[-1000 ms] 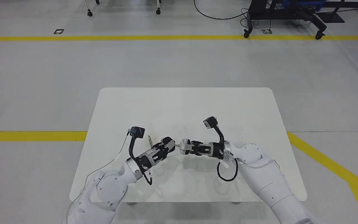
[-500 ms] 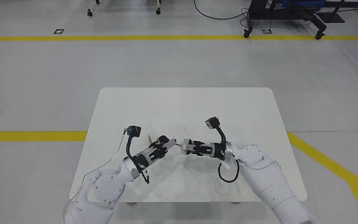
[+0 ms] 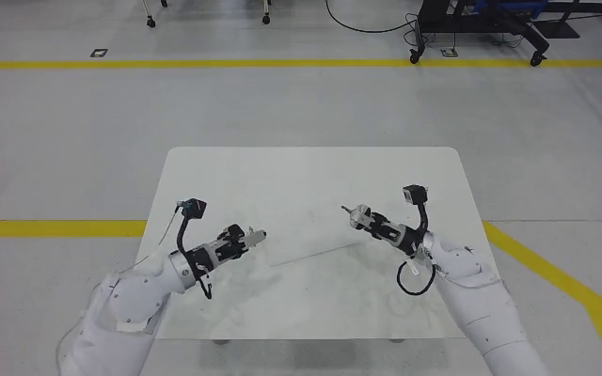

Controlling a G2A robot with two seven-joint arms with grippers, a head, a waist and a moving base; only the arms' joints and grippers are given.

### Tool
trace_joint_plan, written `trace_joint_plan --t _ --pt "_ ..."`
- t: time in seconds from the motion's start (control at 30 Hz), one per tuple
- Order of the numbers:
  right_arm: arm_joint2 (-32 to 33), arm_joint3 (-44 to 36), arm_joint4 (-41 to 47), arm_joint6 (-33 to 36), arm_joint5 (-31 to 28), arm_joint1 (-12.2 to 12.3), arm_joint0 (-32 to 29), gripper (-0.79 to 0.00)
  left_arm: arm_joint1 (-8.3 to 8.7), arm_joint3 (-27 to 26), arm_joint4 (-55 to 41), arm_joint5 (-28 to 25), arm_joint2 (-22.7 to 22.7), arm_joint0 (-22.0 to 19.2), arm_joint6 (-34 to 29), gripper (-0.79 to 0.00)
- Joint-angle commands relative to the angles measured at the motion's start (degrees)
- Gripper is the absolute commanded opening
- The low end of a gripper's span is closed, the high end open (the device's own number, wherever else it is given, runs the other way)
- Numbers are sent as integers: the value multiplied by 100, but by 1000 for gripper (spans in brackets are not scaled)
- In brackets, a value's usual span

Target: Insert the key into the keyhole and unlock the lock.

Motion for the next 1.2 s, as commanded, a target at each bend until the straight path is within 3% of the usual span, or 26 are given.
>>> trace_joint_plan --t 0.0,0.1,0.4,0.5,0.67,0.77,0.83,0.87,0.93,0.97,1.03,1.17 --pt "246 -201 -721 -551 117 47 -147 -785 48 -93 701 274 3 -178 -473 0" --pt "540 -612 -1329 -1247 151 94 -462 -785 78 -336 1540 774 66 -402 -537 0" --pt "540 -612 -1329 -1247 151 94 -462 -785 73 -365 1504 821 78 -406 -506 0" --pt "540 -612 -1329 -1247 151 94 -462 -785 75 -372 2326 865 521 -330 -564 0" --pt "540 -612 -1329 -1247 151 94 -462 -785 25 -281 3080 1531 1077 -630 -925 0" --pt "540 -612 -1329 -1247 151 94 -462 -785 -29 101 3233 1952 1314 -1044 -1252 -120" --pt "540 -612 -1329 -1247 151 94 -462 -785 -83 407 3194 2134 1521 -1376 -1520 -139" --pt "540 -612 -1329 -1247 151 94 -462 -785 -116 596 3156 2244 1614 -1548 -1565 -197" --pt "540 -612 -1329 -1247 151 94 -462 -785 -195 949 3057 2456 1813 -1882 -1581 -394" --pt "540 -612 -1329 -1247 151 94 -462 -785 -235 1118 2973 2540 1902 -2039 -1586 -425" --pt "540 -612 -1329 -1247 151 94 -462 -785 -307 1429 2942 2670 2102 -2310 -1605 -459" --pt "540 -612 -1329 -1247 151 94 -462 -785 -419 1887 3001 2788 2436 -2680 -1641 -425"
